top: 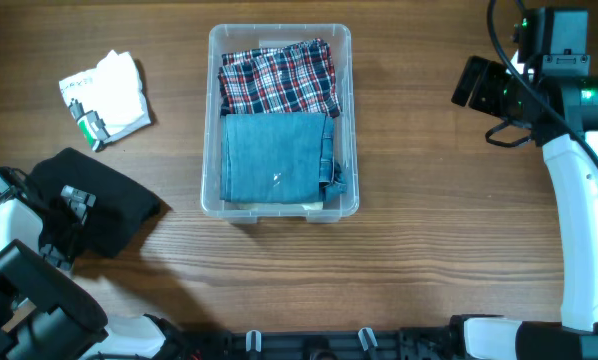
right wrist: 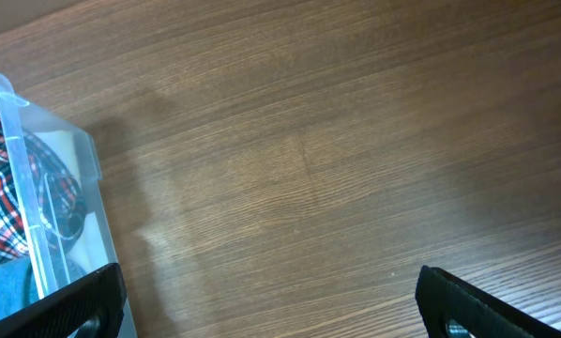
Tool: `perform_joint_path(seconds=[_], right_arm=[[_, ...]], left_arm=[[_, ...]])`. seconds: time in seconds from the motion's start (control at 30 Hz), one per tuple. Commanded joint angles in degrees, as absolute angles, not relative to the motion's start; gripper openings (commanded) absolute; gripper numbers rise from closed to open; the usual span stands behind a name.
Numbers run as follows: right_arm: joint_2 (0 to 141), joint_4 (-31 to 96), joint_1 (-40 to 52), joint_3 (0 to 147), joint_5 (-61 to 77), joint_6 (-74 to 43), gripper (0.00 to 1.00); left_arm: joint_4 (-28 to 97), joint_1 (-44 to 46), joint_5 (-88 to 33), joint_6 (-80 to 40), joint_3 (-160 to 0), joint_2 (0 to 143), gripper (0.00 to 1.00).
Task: Pack container
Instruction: 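Grasp the black garment's edge with the left gripper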
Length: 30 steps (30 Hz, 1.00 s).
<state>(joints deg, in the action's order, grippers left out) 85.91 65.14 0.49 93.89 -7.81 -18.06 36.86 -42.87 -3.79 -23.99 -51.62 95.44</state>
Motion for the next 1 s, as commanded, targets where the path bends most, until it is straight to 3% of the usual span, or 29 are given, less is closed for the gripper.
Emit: perform_joint_path(seconds=[0.0,0.17,0.23,0.3,0.37,0.47,0.57,0.73,0.87,0.97], right_arm=[[86.15,64.97,0.47,94.13,-8.6,-17.58,1.0],[86.15,64.97,0.47,94.13,-8.62,-17.61,1.0],[86.15,64.95,0.47,94.13,-8.6,-17.58,1.0],[86.15,64.97,0.47,94.13,-8.6,-17.58,1.0],[86.15,64.97,0.47,94.13,-8.62,-17.58,1.0],[86.15,64.97,0.47,94.13,-8.6,-17.58,1.0],[86.15,64.97,0.47,94.13,-8.62,-17.58,1.0],[86.15,64.97,0.47,94.13,-8.6,-17.58,1.0],[86.15,64.97,0.47,94.13,-8.6,-17.58,1.0],[86.15,64.97,0.47,94.13,-8.6,-17.58,1.0]], left_arm=[[36.99,-43.05,-3.2,-22.9,-51.59,97.51,0.95],[36.77,-43.05,-3.2,-22.9,-51.59,97.51,0.87],[36.73,-43.05,-3.22,-22.9,-51.59,97.51,0.78],[36.73,-43.05,-3.27,-22.9,-51.59,97.51,0.75],[36.73,-43.05,-3.27,-22.9,-51.59,97.51,0.79],[36.77,-43.05,-3.42,-22.9,-51.44,97.54,0.95],[36.12,-43.05,-3.42,-22.9,-50.59,97.54,0.97],[35.55,-43.05,-3.44,-22.81,-49.5,97.54,0.81],[35.77,-43.05,-3.44,-22.74,-49.5,97.51,0.76],[36.18,-43.05,-3.44,-22.68,-49.5,97.51,0.59]])
